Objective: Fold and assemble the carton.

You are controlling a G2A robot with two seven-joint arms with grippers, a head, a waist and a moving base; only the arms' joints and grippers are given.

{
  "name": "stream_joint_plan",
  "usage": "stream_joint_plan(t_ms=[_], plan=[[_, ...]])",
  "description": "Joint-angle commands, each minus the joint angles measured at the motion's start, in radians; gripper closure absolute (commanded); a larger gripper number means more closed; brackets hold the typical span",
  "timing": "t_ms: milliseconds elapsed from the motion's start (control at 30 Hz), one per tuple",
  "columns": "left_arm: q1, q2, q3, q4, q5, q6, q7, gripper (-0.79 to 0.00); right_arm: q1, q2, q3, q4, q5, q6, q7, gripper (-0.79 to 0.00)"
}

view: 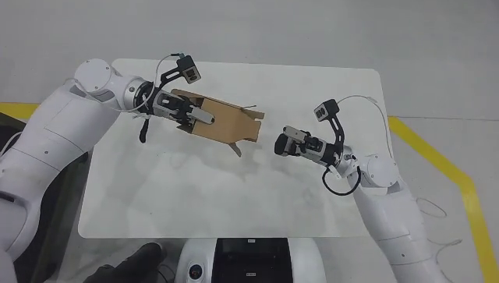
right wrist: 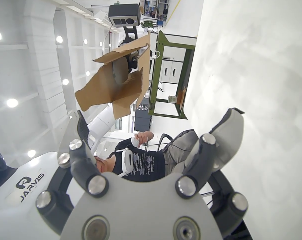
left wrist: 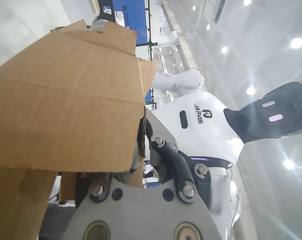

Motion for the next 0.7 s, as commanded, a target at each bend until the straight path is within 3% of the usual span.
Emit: stream_joint_plan(t_ms=[0, 300, 667], plan=[[0.017, 0.0, -0.007, -0.01, -0.014, 0.017, 0.025, 0.0, -0.005, 0.004, 0.01, -0.021, 0.001, -0.02, 0.007, -0.785], [0.06, 0.004, -0.035, -0.069, -0.119, 0.082, -0.001, 0.0, -0.051, 0.032, 0.107, -0.036, -0.007, -0.031, 0.073, -0.785], [0.057, 0.011, 0.026, -0.203, -0.204, 0.114, -0.001, 0.0, -0.1, 0.052, 0.153, -0.014, 0.013, -0.065, 0.105, -0.785]])
